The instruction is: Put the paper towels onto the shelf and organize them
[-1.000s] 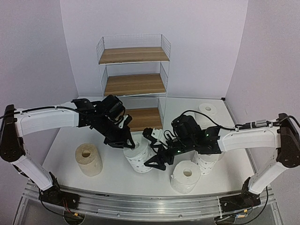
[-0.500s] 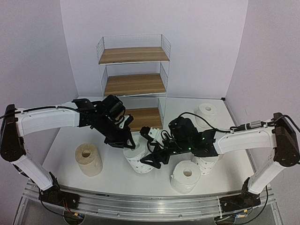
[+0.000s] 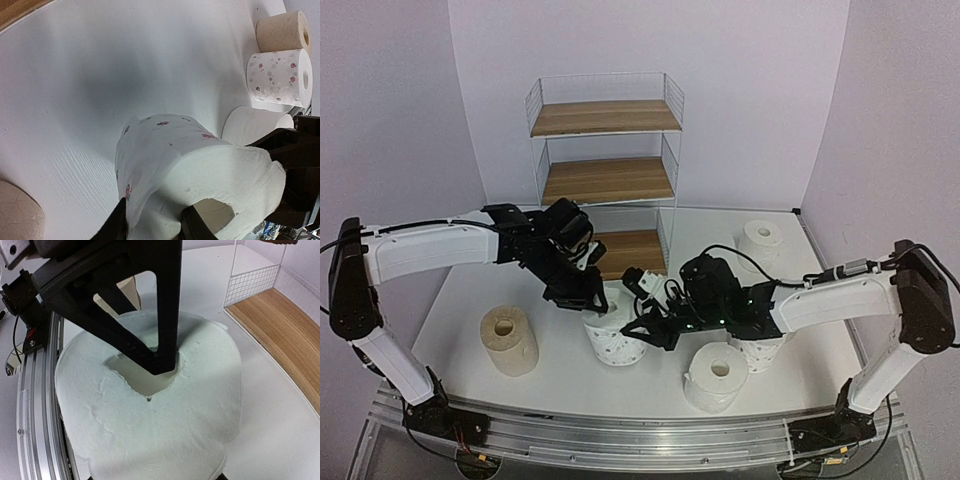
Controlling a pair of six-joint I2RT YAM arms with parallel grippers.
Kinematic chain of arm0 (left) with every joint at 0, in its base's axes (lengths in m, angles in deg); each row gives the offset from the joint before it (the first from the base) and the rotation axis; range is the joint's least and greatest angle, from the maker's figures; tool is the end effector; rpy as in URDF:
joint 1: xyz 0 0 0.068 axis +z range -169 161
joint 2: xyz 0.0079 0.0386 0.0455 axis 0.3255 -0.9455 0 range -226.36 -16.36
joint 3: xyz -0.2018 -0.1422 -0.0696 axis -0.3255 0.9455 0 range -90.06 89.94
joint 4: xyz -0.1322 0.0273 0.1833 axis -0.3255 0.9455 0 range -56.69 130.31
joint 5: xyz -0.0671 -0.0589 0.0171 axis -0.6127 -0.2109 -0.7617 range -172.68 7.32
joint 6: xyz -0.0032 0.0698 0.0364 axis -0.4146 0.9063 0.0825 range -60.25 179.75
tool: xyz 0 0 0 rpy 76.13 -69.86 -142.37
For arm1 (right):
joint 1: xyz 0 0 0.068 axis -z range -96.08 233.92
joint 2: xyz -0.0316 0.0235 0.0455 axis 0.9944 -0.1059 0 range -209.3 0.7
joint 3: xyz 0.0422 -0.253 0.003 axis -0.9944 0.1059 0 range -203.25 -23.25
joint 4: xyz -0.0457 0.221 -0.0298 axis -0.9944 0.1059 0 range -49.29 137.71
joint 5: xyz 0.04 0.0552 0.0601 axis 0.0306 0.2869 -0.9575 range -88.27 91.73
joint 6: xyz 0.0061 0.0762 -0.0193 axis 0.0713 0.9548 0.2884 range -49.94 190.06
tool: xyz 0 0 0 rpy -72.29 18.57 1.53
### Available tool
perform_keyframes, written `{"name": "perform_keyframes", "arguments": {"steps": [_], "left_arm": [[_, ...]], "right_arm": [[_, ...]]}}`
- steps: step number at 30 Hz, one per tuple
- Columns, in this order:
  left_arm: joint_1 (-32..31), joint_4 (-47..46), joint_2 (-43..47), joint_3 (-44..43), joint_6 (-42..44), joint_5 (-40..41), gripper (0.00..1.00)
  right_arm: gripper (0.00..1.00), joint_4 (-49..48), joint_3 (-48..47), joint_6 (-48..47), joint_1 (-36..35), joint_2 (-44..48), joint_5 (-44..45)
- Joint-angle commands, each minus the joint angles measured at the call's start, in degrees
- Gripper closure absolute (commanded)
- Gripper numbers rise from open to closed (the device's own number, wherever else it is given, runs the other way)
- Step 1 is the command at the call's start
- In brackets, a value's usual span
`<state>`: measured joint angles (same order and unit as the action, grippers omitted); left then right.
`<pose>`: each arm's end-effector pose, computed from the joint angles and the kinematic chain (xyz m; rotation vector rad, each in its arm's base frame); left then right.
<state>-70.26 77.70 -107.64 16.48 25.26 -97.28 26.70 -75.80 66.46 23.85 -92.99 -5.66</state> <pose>0.1792 -0.2504 0.2305 0.5069 2.8181 -0.7503 0.1710 0.3145 0.2038 -1.1904 1.7586 0.7345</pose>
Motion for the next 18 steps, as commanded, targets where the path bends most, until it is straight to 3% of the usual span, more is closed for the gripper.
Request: {"name": "perform_keyframes", "arguments": {"steps": [1, 4, 9, 13, 18], "left_arm": [[-1.3, -6.4, 1.1, -6.1, -1.6, -1.1, 0.58], [-1.3, -3.8, 1.5, -7.5, -2.4, 2.9, 0.31], [-1.3, 2.9, 4.1, -10.4, -4.8, 14.0, 0.02], [-1.3, 8.8, 8.5, -10.8, -9.2, 25.8, 0.01], [-1.3, 12.3, 15.5, -5.9, -15.8, 34.2, 0.00]], "right_arm": [[0.87, -9.7, -0.7, 4.8, -0.2, -0.6, 3.7], [0.91, -10.1, -1.0, 6.5, -0.2, -0.8, 8.3], [0.92, -10.2, -2.4, 8.9, -0.3, -2.7, 21.5], [0.93, -10.3, -5.9, 10.3, 0.2, -6.5, 31.2], [0.94, -10.8, -12.5, 12.2, 3.3, -12.8, 32.9]]}}
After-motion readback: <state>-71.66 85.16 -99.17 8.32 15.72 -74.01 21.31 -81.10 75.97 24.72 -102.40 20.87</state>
